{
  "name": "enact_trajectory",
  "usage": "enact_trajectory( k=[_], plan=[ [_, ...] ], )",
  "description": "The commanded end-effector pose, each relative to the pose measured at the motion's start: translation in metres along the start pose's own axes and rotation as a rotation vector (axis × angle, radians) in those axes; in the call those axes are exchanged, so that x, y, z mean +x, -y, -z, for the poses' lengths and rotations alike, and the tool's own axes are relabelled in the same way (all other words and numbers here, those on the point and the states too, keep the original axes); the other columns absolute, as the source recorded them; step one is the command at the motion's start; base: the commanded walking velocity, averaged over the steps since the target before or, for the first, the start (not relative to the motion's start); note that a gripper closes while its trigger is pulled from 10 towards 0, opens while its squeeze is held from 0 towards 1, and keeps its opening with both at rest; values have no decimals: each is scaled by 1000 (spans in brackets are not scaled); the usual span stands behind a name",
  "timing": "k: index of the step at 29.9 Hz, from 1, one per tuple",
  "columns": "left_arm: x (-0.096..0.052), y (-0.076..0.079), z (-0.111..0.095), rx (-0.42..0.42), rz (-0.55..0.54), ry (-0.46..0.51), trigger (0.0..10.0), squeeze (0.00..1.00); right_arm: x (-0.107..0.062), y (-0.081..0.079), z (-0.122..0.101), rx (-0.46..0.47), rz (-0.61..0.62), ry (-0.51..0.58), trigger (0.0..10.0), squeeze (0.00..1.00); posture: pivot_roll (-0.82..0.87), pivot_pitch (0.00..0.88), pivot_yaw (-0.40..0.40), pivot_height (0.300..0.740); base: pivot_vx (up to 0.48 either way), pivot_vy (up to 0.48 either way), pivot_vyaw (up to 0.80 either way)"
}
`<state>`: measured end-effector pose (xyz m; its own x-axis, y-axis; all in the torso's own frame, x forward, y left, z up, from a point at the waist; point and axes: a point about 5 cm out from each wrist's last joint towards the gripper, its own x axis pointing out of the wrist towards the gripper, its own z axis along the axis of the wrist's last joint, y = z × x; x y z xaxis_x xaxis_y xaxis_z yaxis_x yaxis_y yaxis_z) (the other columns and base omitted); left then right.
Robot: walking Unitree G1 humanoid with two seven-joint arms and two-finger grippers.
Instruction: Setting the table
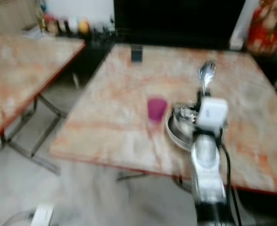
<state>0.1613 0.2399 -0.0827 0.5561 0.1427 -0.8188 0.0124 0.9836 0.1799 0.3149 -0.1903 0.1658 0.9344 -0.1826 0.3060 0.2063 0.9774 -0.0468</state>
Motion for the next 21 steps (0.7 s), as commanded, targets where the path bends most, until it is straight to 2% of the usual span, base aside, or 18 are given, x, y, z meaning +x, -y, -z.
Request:
enact_trajectory(
  k=[1,3,15,21],
  plan=[
    [0,3,-1,12,8,5,10000,0,1,6,-3,-2,21,11,10000,0,8,0,4,731,0,-315,0],
    [1,4,-2,14,6,6,10000,0,1,7,-3,-3,22,11,10000,0,8,0,2,731,0,-311,0],
    [3,0,-13,0,-3,15,10000,0,3,9,-3,1,33,12,10000,0,8,0,1,731,0,0,0],
    [4,8,-18,2,5,23,10000,0,5,9,-2,10,38,-12,10000,0,8,0,3,731,0,0,0]
  ],
)
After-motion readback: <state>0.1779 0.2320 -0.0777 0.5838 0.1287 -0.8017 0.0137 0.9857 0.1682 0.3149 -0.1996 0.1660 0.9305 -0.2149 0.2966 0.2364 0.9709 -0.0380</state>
